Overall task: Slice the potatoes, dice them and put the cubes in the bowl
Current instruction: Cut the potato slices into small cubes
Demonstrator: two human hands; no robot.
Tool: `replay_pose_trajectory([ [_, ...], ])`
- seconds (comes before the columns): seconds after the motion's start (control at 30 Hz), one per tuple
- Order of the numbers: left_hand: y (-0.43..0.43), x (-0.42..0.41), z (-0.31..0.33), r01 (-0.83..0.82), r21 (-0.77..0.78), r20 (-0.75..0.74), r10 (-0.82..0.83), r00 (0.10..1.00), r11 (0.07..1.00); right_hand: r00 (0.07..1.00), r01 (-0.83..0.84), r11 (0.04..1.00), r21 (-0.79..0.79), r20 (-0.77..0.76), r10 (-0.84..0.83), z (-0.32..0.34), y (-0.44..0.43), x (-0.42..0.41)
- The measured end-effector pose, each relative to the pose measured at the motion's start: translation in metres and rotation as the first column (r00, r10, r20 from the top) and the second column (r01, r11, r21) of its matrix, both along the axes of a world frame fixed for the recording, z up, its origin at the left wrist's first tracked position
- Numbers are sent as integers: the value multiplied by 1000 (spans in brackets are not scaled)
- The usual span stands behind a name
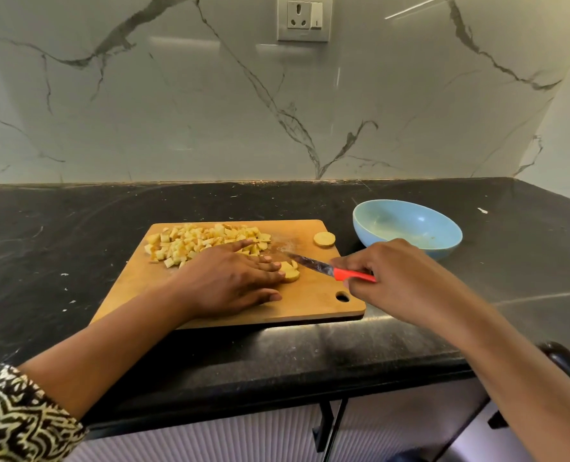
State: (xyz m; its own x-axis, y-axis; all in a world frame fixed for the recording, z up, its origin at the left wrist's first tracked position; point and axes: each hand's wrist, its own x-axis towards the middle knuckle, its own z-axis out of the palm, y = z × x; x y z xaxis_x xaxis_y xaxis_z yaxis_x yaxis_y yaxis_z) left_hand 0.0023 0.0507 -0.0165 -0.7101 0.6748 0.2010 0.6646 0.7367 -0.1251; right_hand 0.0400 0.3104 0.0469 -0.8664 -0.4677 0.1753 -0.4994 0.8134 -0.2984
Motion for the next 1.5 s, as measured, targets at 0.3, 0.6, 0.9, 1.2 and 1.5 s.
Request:
replay_pose_trajectory([
  [0.3, 0, -2, -1, 26, 5, -25, -26, 999, 1000, 999, -46, 995, 91, 18, 45, -10, -5, -18],
  [0.6, 4, 0, 1, 39, -18, -64, -40, 997, 999, 990, -107, 980, 170, 104, 91, -1, -4, -16],
  [0.9, 4, 4, 2, -6, -59, -26, 4, 1000, 998, 982, -43, 995, 85, 189, 26, 20, 35, 3],
  [1.2, 2, 4, 6, -62, -119, 6, 63, 998, 991, 998, -61, 998, 13, 35, 60, -11, -3, -8],
  [1.5, 9, 6, 12, -114, -212, 15, 120, 993, 971, 993, -101, 985, 139, -47, 109, -25, -21, -12],
])
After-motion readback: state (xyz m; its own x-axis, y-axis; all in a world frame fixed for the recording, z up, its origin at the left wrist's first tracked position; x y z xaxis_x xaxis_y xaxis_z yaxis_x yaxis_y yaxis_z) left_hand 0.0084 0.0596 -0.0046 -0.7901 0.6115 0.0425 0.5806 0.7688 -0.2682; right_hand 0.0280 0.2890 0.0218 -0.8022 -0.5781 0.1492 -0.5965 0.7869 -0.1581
